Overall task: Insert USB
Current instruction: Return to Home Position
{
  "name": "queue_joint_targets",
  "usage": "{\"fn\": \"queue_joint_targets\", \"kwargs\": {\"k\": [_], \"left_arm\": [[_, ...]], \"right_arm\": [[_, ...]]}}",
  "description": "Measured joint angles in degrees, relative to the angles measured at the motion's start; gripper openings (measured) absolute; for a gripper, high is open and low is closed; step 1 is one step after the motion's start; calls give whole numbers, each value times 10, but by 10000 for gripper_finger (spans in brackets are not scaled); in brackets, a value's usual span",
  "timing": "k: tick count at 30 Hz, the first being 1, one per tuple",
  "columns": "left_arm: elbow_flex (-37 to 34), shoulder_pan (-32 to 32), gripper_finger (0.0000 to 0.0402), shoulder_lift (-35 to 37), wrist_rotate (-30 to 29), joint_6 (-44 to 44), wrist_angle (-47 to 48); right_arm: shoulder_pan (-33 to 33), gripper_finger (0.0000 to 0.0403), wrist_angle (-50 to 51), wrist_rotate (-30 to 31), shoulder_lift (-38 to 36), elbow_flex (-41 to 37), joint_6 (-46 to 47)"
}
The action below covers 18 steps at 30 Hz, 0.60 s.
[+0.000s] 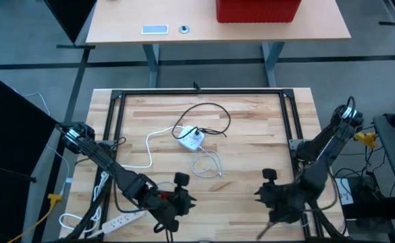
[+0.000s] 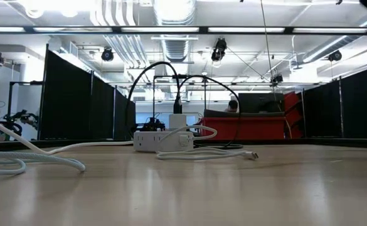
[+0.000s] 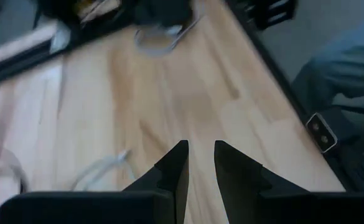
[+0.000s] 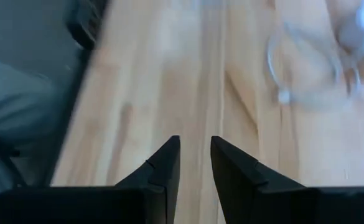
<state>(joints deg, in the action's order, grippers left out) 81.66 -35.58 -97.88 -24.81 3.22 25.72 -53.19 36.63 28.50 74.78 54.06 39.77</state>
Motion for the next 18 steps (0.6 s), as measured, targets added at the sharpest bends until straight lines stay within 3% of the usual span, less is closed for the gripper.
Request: {"fn": "queue_joint_targets", "kwargs": {"k": [4, 7, 13, 18], "left_arm": [[-85, 64, 66, 36, 110, -27, -99], [-178, 124, 66, 80, 157, -28, -169], [-352, 245, 66, 196, 161, -19, -320], [-469, 292, 66, 315, 163, -8, -393]], "right_arm": [[2, 63, -59, 5, -50, -28, -82], [9, 52, -50, 1, -97, -52, -111], [30, 32, -51, 9, -247, -93, -165], [36, 23, -64, 113, -377, -129, -215]]}}
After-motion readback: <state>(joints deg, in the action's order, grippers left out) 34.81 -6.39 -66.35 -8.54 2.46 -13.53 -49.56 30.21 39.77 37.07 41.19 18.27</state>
